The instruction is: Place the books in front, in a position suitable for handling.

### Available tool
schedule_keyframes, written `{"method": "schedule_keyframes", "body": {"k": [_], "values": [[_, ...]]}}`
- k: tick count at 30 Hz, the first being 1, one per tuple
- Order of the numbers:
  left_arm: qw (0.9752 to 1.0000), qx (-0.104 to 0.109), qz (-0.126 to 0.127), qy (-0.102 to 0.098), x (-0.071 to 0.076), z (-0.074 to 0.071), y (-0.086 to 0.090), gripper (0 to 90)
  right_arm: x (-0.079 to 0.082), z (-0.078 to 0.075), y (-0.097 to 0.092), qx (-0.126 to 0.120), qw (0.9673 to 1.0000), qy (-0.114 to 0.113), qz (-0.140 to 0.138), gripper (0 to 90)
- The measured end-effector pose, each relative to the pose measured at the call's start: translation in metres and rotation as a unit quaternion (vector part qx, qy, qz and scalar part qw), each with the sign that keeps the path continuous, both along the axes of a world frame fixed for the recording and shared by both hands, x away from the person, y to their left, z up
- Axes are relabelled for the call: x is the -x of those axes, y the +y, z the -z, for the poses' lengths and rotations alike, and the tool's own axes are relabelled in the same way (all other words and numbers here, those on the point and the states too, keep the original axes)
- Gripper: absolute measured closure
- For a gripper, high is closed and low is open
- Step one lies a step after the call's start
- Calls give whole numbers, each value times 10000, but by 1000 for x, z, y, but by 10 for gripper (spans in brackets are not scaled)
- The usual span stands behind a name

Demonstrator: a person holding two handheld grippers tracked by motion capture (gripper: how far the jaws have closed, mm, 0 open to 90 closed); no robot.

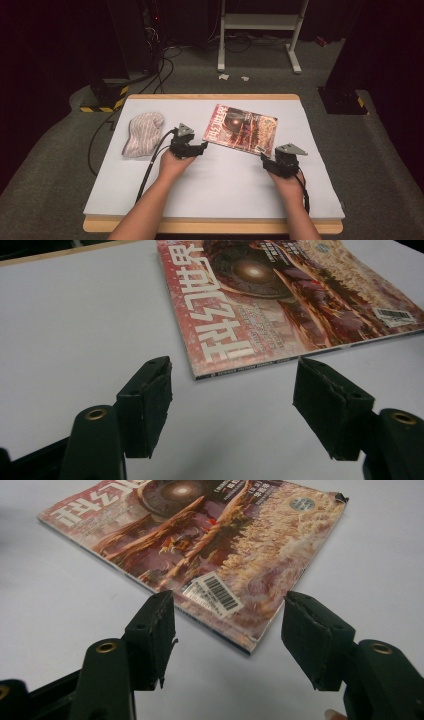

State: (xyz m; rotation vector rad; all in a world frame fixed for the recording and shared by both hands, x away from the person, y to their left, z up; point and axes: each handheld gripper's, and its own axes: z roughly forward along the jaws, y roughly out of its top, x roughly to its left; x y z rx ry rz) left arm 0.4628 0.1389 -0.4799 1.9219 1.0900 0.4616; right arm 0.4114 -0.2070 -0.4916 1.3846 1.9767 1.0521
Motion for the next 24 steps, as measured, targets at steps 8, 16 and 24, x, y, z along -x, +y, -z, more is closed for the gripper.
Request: {"method": "schedule_keyframes", "body": {"k": [8,16,24], "values": [[9994,-62,-48,325,-30,8,-17,316,-24,-1,4,-15,9996,275,86,364],[9973,-53,-100,726,-47,19,-26,324,-34,7,3,-46,9980,610,174,355],[9965,-94,-105,822,-49,24,-30,332,-36,12,2,-74,9961,870,127,351]]}}
